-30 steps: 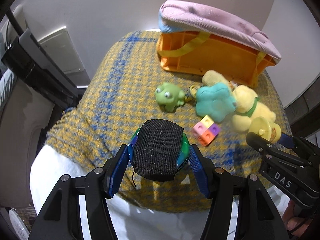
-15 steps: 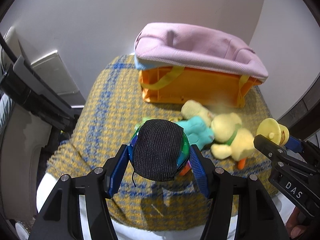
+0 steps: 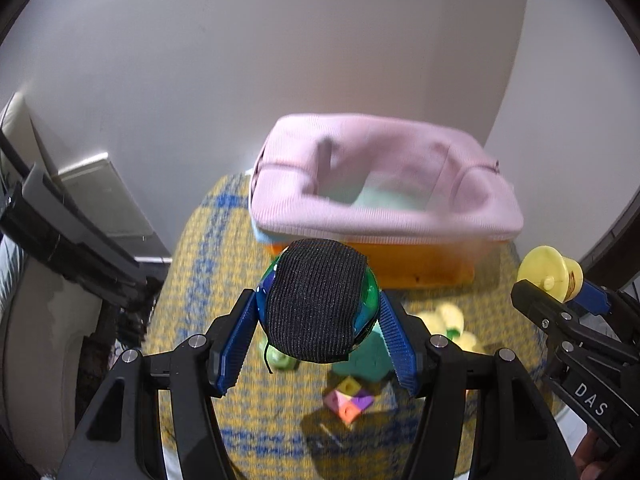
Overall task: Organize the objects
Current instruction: 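Lift the cup and ball with both tools over the pink-lined basket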
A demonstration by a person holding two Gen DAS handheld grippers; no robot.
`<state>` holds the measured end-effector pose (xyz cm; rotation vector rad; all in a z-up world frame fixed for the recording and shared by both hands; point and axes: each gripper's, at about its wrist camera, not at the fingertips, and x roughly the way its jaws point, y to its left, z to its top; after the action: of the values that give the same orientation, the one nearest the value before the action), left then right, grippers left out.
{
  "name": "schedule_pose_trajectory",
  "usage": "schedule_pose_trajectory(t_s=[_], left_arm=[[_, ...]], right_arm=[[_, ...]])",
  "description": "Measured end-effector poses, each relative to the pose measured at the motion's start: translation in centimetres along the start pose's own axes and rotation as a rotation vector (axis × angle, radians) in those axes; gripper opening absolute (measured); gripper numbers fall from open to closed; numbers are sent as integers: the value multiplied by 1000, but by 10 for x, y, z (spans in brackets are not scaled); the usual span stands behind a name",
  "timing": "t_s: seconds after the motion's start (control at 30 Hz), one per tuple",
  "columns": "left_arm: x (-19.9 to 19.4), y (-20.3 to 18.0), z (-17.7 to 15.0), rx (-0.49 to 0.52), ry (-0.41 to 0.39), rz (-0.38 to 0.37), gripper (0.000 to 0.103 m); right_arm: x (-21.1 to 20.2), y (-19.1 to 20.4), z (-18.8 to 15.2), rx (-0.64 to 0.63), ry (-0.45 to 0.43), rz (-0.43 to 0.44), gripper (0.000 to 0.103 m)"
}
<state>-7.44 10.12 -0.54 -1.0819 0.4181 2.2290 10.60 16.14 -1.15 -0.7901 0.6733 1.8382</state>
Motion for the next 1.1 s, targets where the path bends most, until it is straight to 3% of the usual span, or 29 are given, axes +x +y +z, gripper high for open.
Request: schedule_pose_trajectory(t_s=[0.43, 1.1], left_arm=[[15, -4, 55, 15, -72, 6, 60], [68, -11, 111, 12, -64, 12, 61]], right_arm=[[12, 4, 53, -17, -68, -31, 59], [63, -10, 108, 21, -72, -76, 59]])
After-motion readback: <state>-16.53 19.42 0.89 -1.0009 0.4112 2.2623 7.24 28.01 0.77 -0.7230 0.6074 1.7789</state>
